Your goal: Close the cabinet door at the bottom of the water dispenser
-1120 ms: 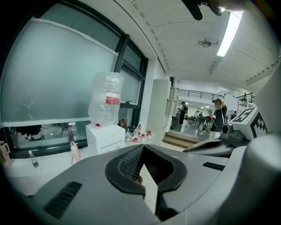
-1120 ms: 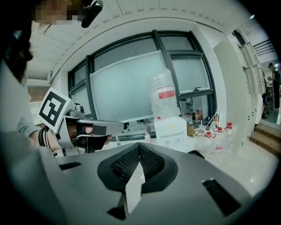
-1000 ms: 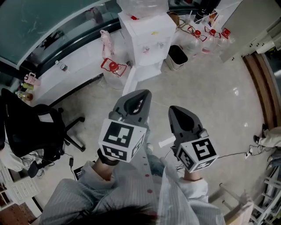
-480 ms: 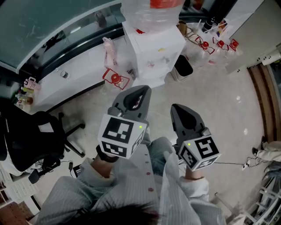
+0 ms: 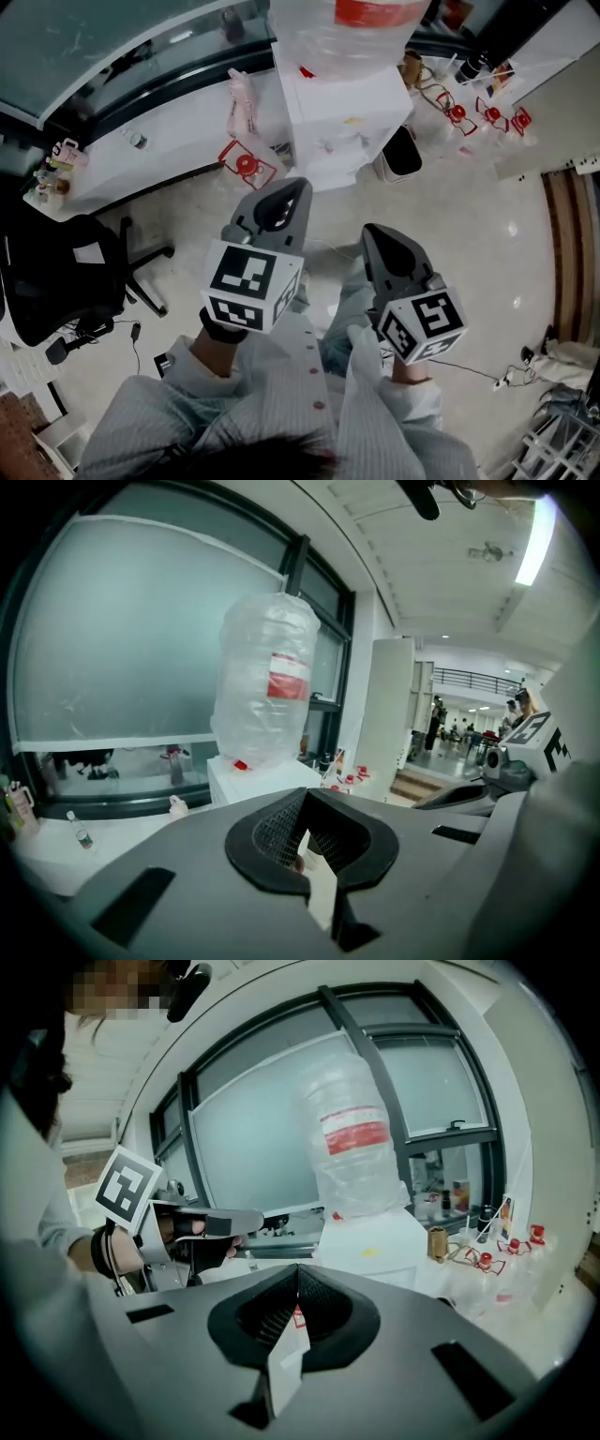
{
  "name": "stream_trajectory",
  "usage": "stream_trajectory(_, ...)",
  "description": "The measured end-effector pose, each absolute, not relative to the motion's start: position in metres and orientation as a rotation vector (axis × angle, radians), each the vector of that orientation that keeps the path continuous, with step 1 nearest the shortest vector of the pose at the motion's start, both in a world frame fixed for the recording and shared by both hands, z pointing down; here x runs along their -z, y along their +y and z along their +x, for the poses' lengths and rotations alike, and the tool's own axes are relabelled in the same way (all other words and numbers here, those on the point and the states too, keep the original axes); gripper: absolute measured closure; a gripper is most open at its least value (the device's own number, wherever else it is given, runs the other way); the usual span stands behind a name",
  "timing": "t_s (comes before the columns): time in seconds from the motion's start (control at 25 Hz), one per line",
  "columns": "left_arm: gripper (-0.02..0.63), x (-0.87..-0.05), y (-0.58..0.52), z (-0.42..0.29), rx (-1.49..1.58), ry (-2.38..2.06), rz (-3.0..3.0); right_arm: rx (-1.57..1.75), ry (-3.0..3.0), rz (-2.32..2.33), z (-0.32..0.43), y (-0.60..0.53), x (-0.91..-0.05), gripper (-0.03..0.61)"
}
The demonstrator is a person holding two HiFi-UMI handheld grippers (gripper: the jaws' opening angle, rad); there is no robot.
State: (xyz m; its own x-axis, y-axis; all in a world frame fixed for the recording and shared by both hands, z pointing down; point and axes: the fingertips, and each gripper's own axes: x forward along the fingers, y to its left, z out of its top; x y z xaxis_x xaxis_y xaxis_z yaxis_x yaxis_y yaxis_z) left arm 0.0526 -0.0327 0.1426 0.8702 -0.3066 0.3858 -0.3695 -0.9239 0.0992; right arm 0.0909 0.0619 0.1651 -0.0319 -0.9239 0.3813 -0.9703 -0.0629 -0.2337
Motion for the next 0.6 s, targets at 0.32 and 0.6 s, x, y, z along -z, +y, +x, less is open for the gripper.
stream_trajectory(0.32, 0.603, -0.145, -0.048, 0.112, -0.510, -0.828, 2.768, -0.650, -2.270, 1.816, 0.163, 0.037, -0.171, 0.565)
stream_trajectory(0.6, 0.603, -0.156, -0.053, 0.120, -0.503, -1.196, 2.565, -0.633, -2.448, 1.440, 0.197, 0.015, -0.180, 0.565)
